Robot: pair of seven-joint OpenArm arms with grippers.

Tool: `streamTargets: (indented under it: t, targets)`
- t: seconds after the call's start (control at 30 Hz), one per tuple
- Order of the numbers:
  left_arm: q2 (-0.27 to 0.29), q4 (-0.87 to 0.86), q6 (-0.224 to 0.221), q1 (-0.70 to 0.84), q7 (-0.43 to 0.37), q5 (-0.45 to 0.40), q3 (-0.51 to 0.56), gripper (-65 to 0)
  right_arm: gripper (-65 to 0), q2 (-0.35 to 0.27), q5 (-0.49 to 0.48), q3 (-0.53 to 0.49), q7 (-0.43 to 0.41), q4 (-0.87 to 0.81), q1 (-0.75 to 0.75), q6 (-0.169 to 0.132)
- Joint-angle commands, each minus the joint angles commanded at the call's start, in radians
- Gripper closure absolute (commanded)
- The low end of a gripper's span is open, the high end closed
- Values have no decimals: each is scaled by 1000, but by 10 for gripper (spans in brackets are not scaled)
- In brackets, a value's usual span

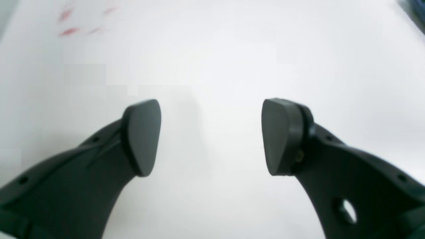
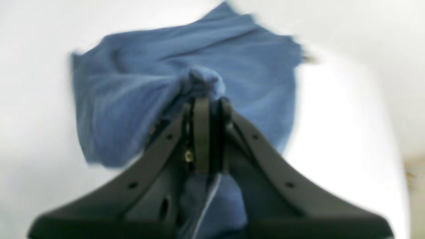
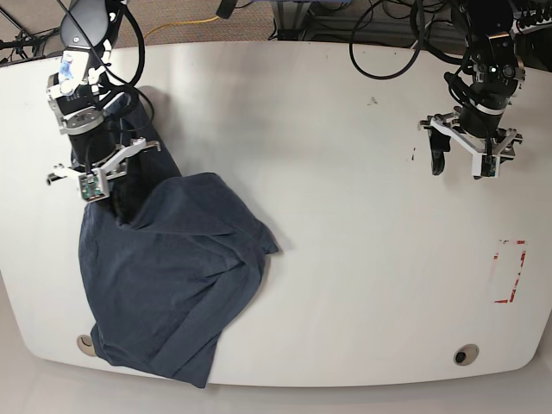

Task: Fold the T-shirt properly
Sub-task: 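Drag the gripped collar with the right gripper toward the table edge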

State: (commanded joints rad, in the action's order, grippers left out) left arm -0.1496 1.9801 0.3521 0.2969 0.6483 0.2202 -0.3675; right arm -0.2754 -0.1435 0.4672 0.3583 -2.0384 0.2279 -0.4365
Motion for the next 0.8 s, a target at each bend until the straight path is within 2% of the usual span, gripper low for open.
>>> streamTargets:
  t: [0.13,0.23,0.37,0.57,0.67,0.77,0.8]
  targets:
    - [2,-2,20,-34,41,0,37,-435,0,-11,-2,77,-3,0,-46,-2]
    - [2,-2,26,-38,40,2,63,-435,0,-58,0,103,2,0,-98,-41]
    - [2,-2,26,-44,40,2,68,-435,0,-97,2,94,3,0,-152,-71]
    - [0,-3,26,-44,38,2,63,-435,0,-126,3,-20,121,5,-244,-71]
    - [0,-3,37,-49,38,3,86,-439,0,-124,3,-46,143,5,-258,-68]
    - [0,-9,78,-103,46,2,181,-439,0,-101,3,-52,144,3,-256,-66]
    - [0,-11,80,-121,46,0,209,-439,0,-97,5,-52,147,5,-256,-66]
